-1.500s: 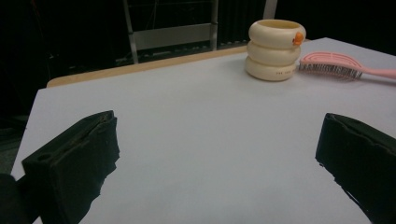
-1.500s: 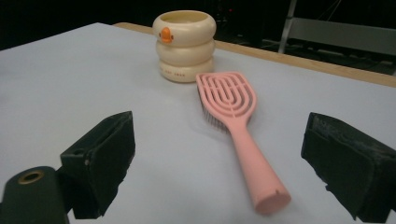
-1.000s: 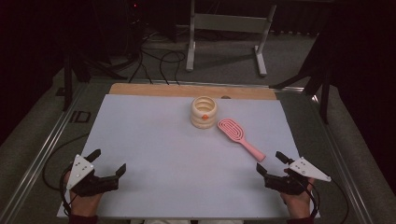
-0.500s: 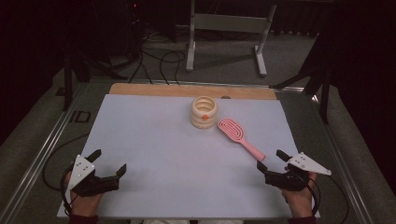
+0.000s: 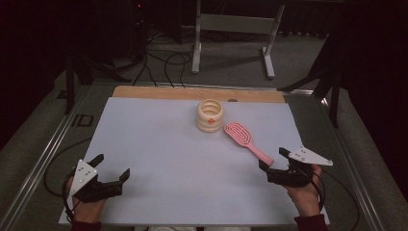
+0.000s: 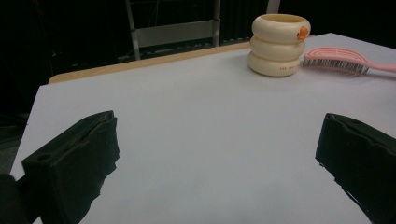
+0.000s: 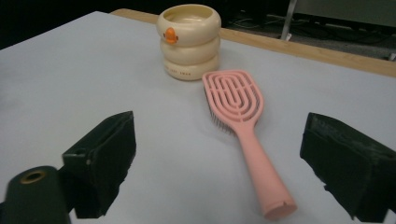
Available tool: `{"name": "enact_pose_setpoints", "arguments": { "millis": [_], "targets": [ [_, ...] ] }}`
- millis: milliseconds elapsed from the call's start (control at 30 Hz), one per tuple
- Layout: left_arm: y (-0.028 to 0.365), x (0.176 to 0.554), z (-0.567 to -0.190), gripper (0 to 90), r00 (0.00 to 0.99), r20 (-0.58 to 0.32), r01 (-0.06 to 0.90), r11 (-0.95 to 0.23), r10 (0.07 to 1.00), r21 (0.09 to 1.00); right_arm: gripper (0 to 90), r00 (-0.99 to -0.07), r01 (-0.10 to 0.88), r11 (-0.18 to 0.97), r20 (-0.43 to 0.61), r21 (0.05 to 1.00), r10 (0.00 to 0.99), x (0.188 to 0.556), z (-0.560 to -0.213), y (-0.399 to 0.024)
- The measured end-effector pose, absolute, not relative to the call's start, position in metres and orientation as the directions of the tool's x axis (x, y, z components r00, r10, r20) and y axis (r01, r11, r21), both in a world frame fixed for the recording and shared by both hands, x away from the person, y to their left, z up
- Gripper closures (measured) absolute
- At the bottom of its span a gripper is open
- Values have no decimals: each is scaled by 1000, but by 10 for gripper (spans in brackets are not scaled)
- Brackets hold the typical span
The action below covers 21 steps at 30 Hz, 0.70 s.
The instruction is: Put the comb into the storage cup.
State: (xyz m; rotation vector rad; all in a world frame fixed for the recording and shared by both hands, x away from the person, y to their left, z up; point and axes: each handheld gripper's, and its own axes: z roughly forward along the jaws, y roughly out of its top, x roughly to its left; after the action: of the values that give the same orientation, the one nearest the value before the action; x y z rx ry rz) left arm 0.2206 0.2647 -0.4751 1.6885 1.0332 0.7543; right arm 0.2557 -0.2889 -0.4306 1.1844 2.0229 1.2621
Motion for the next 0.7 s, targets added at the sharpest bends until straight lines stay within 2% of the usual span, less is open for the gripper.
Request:
{"name": "enact_pose_setpoints", "arguments": {
  "millis": [700],
  "targets": [
    [265,221,-476,0,444,13,289,-156,896,945,126,-553,422,334,-53,843,832,288,-391,-255]
  ]
}}
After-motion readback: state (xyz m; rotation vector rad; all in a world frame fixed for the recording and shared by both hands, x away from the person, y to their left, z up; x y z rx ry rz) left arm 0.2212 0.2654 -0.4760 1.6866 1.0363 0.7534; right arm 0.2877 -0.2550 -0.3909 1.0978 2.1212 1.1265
